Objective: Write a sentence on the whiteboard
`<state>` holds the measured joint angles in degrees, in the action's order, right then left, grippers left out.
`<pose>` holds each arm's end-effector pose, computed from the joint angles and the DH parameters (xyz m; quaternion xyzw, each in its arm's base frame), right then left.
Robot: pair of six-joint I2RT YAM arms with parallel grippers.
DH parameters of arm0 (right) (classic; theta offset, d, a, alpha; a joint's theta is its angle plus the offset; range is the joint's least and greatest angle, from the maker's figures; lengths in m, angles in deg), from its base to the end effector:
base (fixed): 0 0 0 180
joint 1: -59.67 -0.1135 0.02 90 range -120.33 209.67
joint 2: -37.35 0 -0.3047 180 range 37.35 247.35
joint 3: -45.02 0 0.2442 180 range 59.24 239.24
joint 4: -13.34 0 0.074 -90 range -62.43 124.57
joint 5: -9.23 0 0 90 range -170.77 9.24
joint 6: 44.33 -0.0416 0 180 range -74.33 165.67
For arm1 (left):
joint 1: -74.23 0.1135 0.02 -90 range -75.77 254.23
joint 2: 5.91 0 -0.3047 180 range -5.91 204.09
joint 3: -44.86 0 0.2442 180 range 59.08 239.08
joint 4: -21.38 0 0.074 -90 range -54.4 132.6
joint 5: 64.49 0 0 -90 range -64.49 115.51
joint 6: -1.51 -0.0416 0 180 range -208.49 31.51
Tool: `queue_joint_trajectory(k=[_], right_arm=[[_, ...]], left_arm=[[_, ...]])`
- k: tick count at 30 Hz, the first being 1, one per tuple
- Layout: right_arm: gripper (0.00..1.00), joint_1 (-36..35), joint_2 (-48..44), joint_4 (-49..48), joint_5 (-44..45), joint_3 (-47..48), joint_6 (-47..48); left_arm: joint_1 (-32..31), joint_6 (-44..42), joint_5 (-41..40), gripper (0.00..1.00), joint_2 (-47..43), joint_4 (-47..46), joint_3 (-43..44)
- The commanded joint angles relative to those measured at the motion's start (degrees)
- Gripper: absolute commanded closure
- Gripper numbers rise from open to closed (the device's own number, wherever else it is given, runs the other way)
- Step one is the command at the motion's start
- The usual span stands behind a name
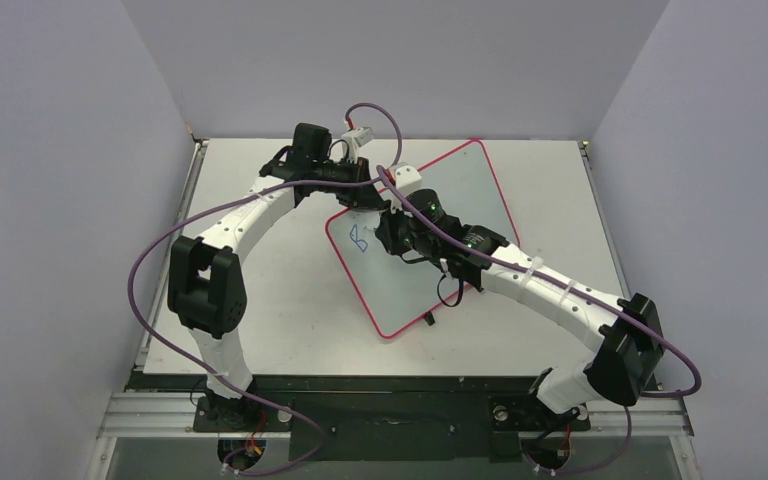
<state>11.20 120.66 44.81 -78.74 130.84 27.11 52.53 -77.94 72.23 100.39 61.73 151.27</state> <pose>0.2196 0.2458 0.3709 -0.2136 0.8345 0.2676 0.4318 0.3864 -0.1864 0.3402 0.2469 0.8127 -0.4528 0.2711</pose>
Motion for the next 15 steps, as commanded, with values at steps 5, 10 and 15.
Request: queue_joint_trajectory(k=[5, 10, 15], right_arm=[[1.0, -0.3, -0.7, -0.5, 2.9, -1.5, 0.4], [1.0, -0.9, -1.5, -0.1, 3.1, -3.9, -0.1], [1.0, -1.8, -2.3, 0.2, 3.6, -5.6, -0.6]], left_arm=[[0.5, -5.1, -2.7, 1.0, -4.2, -4.9, 0.5], [0.5, -5.0, -2.8, 1.0, -4.2, -4.9, 0.5], [0.5, -5.0, -2.7, 1.0, -4.3, -5.0, 0.5]])
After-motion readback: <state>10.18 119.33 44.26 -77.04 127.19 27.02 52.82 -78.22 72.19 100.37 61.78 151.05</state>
